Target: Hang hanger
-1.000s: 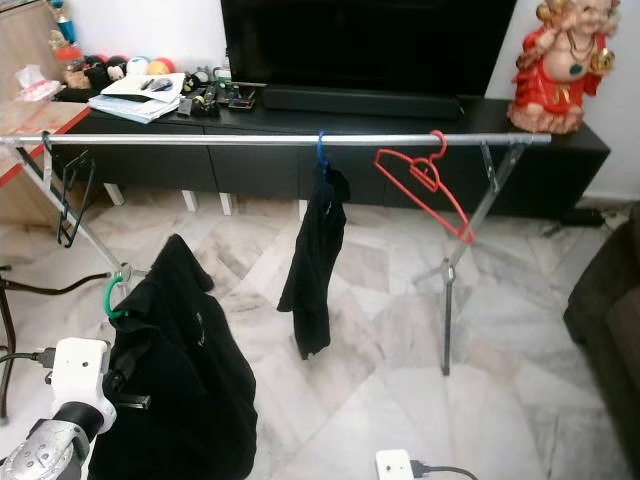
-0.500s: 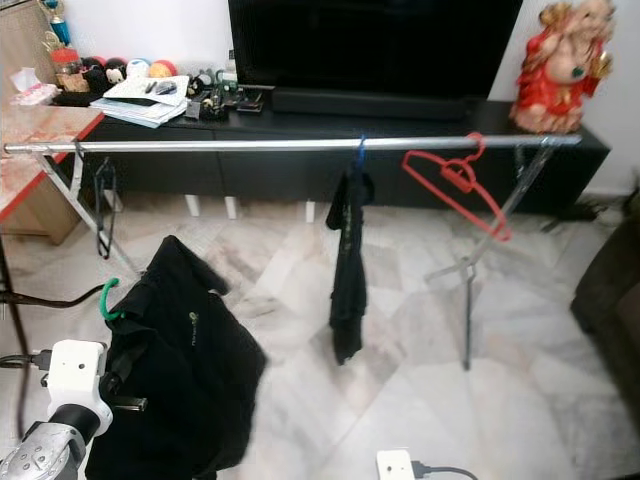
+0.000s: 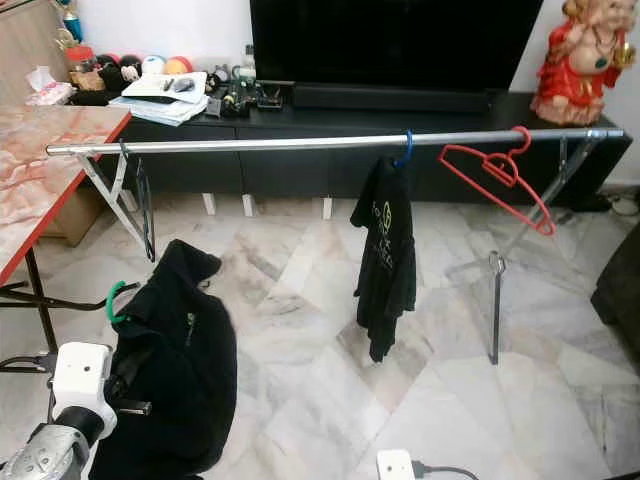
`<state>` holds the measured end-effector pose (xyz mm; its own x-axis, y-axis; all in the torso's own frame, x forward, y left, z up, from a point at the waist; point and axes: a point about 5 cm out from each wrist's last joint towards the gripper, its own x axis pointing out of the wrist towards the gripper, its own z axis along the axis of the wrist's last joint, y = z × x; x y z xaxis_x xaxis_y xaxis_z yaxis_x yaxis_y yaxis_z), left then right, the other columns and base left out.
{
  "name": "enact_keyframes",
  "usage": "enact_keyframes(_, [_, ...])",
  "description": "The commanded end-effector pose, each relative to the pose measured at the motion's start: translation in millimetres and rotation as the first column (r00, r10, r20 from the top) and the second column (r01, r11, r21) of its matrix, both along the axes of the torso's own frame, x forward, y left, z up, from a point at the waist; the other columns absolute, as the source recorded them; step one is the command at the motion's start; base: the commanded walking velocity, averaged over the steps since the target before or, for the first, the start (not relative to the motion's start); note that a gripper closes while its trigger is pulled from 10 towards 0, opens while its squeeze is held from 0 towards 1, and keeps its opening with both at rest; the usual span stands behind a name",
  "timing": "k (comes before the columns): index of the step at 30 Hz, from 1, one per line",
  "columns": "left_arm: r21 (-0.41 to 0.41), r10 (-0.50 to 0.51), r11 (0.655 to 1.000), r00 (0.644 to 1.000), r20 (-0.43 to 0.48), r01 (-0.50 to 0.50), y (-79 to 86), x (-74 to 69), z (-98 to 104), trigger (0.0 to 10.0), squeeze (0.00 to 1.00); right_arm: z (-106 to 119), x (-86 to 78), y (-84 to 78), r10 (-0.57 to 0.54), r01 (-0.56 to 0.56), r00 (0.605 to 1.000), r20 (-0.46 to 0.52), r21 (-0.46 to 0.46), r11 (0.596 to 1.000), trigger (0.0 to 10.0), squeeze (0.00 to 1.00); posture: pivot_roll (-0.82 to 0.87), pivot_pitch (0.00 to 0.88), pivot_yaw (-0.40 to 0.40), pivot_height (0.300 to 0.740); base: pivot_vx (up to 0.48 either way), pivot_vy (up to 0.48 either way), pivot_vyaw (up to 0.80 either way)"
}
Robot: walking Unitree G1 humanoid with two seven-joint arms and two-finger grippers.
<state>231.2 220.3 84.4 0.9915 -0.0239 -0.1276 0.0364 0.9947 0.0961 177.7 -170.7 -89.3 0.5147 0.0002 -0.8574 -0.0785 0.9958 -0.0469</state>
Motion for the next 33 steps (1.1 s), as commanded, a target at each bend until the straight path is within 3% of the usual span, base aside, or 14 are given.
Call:
enact_keyframes(1, [-0.002,-0.020,1.000,0.998,0.054,0.020,-4.0,3.0,10.7,10.0,0.00,-1.5,-3.6,-2.2,-0.020,0.020,1.000,-0.011,0.001,1.000,10.0,0.00,0.01,0.082,0.008,0.740,-0.277,0.000,0.00])
enact_keyframes(33, [-0.011,-0.047,0.999,0.997,0.053,0.048,-8.4,4.0,12.1,10.0,0.00,-1.1,-3.2,-2.1,-0.060,0.060,0.998,0.014,-0.005,0.998,10.0,0.00,0.01,0.085,0.007,0.740,-0.305,0.000,0.00])
